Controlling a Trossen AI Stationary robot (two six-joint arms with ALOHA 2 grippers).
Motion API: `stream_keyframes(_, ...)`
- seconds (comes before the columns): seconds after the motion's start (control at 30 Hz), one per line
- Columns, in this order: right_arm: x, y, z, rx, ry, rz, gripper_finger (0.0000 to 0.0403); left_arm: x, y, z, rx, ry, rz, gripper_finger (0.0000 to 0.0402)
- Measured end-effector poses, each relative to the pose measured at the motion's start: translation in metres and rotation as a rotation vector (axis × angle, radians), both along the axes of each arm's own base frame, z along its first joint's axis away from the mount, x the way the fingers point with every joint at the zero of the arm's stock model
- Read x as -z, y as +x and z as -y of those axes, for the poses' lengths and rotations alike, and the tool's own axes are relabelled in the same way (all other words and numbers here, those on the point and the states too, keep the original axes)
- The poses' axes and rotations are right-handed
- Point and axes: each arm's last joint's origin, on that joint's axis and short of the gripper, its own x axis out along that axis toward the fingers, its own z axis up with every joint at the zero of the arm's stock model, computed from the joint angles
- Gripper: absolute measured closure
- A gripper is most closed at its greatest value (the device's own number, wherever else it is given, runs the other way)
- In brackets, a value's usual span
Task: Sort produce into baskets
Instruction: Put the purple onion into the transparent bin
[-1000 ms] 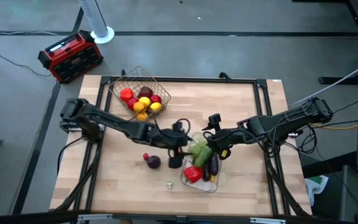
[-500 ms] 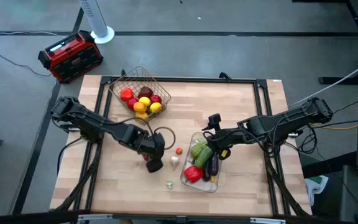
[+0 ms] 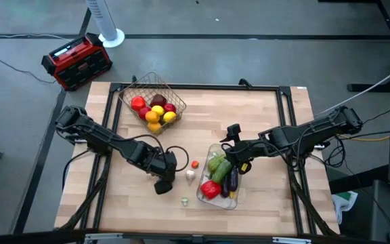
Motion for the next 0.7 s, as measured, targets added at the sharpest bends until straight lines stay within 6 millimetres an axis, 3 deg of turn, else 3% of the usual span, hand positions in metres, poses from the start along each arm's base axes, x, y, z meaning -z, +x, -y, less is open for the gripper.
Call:
stream_keyframes(0.3, 0.0001, 0.0000, -0.0001, 0.000, 0.000, -0.001, 0.0086, 0.0000, 0.0000, 0.0001, 0.012, 0.004, 0.001, 0.0115)
stream_keyframes(0.7, 0.0001, 0.0000, -0.0001, -0.001, 0.000, -0.001, 0.0086, -0.0002, -0.0020, 0.0055, 0.047, 0.038, 0.014, 0.0028)
